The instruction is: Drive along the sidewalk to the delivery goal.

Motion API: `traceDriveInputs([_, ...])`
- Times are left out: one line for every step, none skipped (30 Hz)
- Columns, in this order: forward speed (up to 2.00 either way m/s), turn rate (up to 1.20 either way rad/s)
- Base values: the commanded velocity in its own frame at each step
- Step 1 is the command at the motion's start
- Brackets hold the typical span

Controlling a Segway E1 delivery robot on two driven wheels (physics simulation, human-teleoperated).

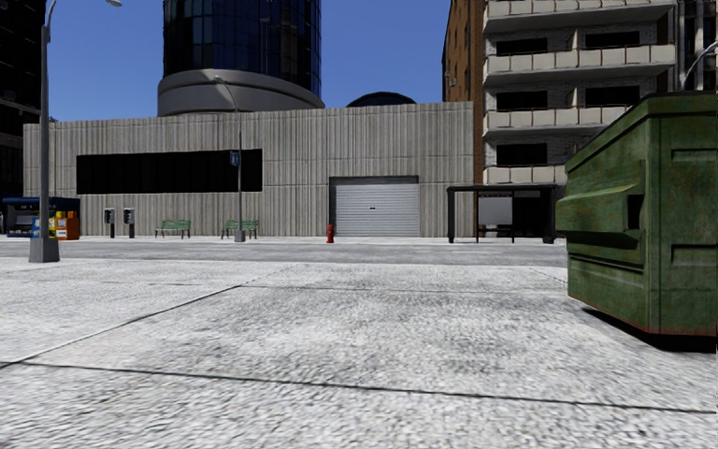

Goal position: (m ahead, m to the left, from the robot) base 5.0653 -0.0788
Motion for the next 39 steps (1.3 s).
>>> traceDriveInputs([2.00,0.00])
traceDriveInputs([2.00,0.00])
traceDriveInputs([2.00,0.00])
traceDriveInputs([2.00,0.00])
traceDriveInputs([2.00,0.00])
traceDriveInputs([2.00,0.00])
traceDriveInputs([2.00,0.00])
traceDriveInputs([2.00,0.00])
traceDriveInputs([2.00,0.00])
traceDriveInputs([2.00,0.00])
traceDriveInputs([2.00,0.00])
traceDriveInputs([2.00,0.00])
traceDriveInputs([2.00,0.00])
traceDriveInputs([2.00,0.00])
traceDriveInputs([2.00,0.00])
traceDriveInputs([2.00,0.00])
traceDriveInputs([2.00,0.00])
traceDriveInputs([2.00,0.00])
traceDriveInputs([2.00,0.00])
traceDriveInputs([2.00,0.00])
traceDriveInputs([2.00,0.00])
traceDriveInputs([2.00,0.00])
traceDriveInputs([2.00,0.00])
traceDriveInputs([2.00,0.00])
traceDriveInputs([2.00,0.00])
traceDriveInputs([2.00,0.00])
traceDriveInputs([2.00,0.00])
traceDriveInputs([2.00,0.00])
traceDriveInputs([2.00,0.00])
traceDriveInputs([2.00,0.00])
traceDriveInputs([2.00,0.00])
traceDriveInputs([2.00,0.00])
traceDriveInputs([2.00,0.00])
traceDriveInputs([2.00,0.00])
traceDriveInputs([2.00,0.00])
traceDriveInputs([2.00,0.00])
traceDriveInputs([2.00,0.00])
traceDriveInputs([2.00,0.00])
traceDriveInputs([2.00,0.00])
